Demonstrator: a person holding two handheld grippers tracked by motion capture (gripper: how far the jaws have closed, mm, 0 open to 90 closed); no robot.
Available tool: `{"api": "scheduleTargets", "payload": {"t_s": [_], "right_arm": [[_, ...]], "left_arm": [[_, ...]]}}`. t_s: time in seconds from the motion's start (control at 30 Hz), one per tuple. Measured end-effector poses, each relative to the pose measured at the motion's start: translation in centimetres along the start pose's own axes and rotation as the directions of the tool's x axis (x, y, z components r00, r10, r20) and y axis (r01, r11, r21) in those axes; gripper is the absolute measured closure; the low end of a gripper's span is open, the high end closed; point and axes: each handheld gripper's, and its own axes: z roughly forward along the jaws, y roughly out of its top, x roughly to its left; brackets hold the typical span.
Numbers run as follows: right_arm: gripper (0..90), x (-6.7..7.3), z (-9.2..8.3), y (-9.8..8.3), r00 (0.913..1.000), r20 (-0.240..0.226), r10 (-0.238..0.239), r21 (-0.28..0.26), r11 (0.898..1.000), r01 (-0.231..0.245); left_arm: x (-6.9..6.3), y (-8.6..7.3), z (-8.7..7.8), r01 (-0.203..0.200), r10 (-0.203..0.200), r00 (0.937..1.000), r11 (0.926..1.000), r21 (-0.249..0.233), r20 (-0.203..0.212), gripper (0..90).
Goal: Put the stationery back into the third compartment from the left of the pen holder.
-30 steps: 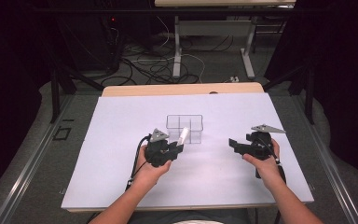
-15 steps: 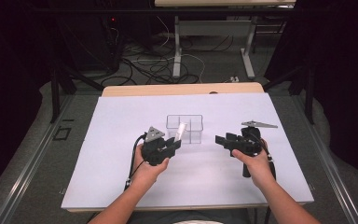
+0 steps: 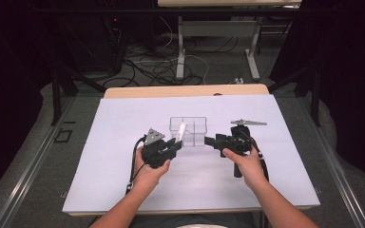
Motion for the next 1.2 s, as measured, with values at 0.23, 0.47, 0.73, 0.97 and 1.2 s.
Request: {"api": "scheduleTargets", "payload": {"t_s": [0.23, 0.47, 0.73, 0.97, 1.2], "right_arm": [[49.4, 0.1, 0.4, -0.8, 0.9922, -0.076, 0.098, -0.054, 0.993, -0.103], [57.7, 0.3, 0.6, -1.7, 0.9895, -0.108, 0.096, -0.035, 0.994, -0.1], [56.9, 0.5, 1.2, -2.6, 0.9836, -0.121, 0.134, -0.004, 0.991, -0.135], [56.3, 0.4, 1.6, -3.0, 0.9747, -0.149, 0.166, 0.011, 0.986, -0.166], [57.7, 0.3, 1.9, -3.3, 0.9603, -0.178, 0.215, 0.01, 0.976, -0.217]], "left_arm": [[-0.7, -0.6, 0.7, -0.011, 0.011, 0.9999, 0.9996, 0.028, 0.007, 71.0], [-1.4, -1.4, 1.6, -0.04, 0.04, 0.9991, 0.9977, 0.054, 0.016, 71.0], [-3.2, -2.3, 2.6, -0.086, 0.081, 0.995, 0.9927, 0.085, 0.059, 71.0], [-4.0, -2.7, 2.8, -0.108, 0.099, 0.9912, 0.9893, 0.098, 0.088, 71.0], [-4.7, -2.8, 2.8, -0.099, 0.091, 0.9905, 0.9922, 0.076, 0.103, 71.0]]}}
